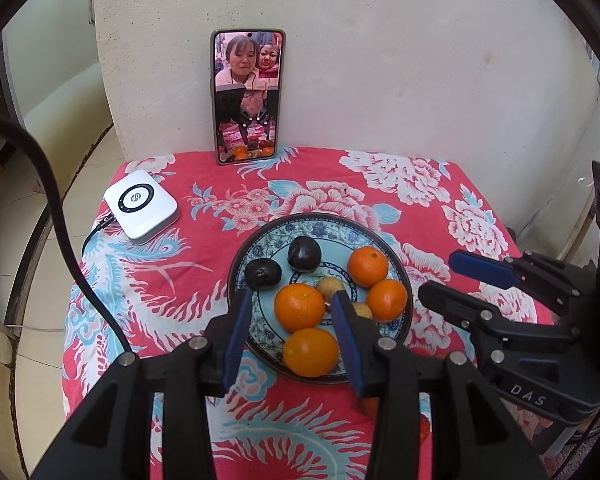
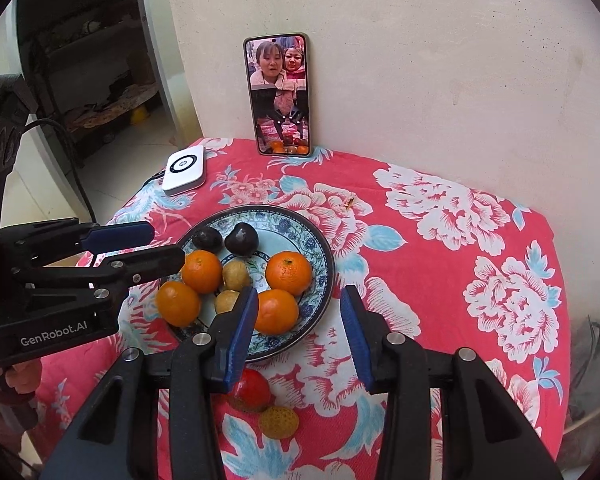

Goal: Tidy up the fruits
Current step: 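Withdraw both open tools from the plate toward the loose red fruits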

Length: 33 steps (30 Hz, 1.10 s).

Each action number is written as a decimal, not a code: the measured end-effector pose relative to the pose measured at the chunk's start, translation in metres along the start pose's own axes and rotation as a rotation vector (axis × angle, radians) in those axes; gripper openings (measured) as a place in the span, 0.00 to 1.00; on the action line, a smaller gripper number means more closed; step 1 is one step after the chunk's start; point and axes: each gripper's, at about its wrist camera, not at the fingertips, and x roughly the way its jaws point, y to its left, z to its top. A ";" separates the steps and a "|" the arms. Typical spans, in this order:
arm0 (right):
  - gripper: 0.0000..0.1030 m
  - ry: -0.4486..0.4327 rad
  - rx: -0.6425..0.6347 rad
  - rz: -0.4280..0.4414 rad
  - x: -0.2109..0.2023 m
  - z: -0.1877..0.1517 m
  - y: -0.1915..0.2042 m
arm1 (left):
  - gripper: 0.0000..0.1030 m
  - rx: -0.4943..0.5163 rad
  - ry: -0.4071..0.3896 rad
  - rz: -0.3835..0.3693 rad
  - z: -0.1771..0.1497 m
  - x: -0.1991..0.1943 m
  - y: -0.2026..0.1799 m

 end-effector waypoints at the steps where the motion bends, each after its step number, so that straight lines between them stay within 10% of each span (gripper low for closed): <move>1: 0.43 0.001 0.003 -0.001 -0.002 -0.002 0.000 | 0.42 -0.001 0.002 -0.002 -0.002 -0.001 -0.001; 33: 0.43 0.029 0.084 -0.016 -0.041 -0.076 -0.008 | 0.43 0.017 0.086 -0.121 -0.072 -0.033 -0.048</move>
